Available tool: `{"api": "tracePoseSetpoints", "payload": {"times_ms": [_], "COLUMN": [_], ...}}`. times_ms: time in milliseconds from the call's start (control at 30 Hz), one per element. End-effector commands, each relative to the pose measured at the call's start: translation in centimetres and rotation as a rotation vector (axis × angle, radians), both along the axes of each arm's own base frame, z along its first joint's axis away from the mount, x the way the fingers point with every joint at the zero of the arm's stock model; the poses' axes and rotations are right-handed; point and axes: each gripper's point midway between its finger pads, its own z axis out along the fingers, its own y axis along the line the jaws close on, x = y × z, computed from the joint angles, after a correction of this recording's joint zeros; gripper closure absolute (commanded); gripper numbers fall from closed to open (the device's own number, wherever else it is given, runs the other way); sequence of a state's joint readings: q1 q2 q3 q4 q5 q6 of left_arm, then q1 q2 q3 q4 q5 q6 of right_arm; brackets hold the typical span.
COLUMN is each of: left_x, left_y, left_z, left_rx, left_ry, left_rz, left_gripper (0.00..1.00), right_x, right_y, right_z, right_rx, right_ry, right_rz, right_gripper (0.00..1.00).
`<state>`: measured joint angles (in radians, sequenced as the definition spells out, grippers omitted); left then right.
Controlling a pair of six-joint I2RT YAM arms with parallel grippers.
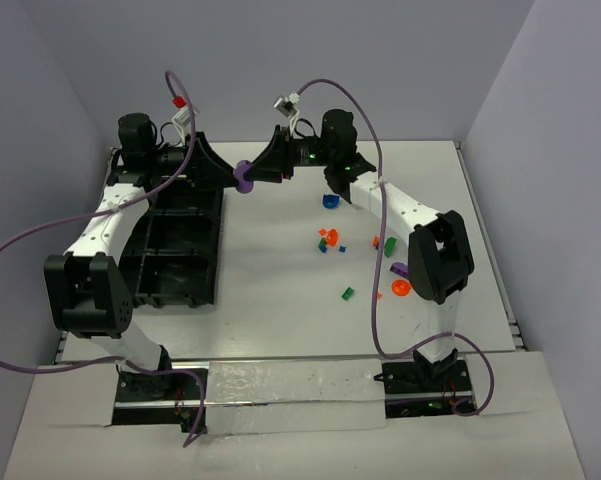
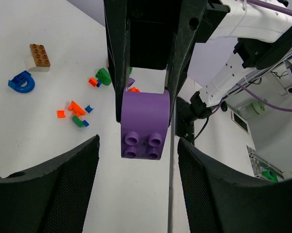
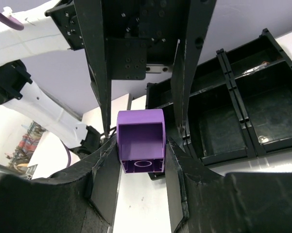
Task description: Sort the legos into containers by color
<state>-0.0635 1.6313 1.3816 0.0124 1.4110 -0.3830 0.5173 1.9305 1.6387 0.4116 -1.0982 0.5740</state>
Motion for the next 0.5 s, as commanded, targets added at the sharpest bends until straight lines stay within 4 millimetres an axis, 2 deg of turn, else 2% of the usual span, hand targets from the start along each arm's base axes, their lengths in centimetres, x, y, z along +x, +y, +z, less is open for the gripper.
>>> {"api": "tracePoseSetpoints", "payload": {"times_ms": [0,67,167,333,400,433,467], "left_x": [-1.5,-1.6,-1.6,-1.7,-1.7,-1.9,-1.9], "left_y": [-0.3,-0.4,-0.4,-0.4,-0.3,-0.2,0.1], "left_z": [1.5,1.6,1.6,1.9,1.9,1.7,1.6], "left_rx": [-0.005,-0.006,0.0,0.004,0.006,0.011,0.019], "left_ry": [-0.088,-0.092,-0.09,-0.097,-0.09,-0.08,-0.076], "left_rz": [-0.037,-0.045,-0.039,-0.024,-0.013,-0.002,0.018], "left_gripper": [0.3,0.34,0.53,0.79,0.88,0.98,1.0], "right_x": [-0.7,-0.7,-0.6,-0.2,0.0,0.2,0.3], "right_y": [0.6,0.6,0.8,1.2,1.3,1.2,1.2], "right_z": [2.9,2.9,2.7,2.5,2.4,2.3,2.2], "right_rx": [0.055,0.056,0.05,0.038,0.033,0.028,0.023], "right_ry": [-0.08,-0.079,-0.077,-0.076,-0.068,-0.061,-0.056], "right_rz": [0.036,0.035,0.029,0.012,0.001,-0.005,-0.016], "right_gripper": [0.98,0.98,0.97,0.95,0.87,0.77,0.65]}}
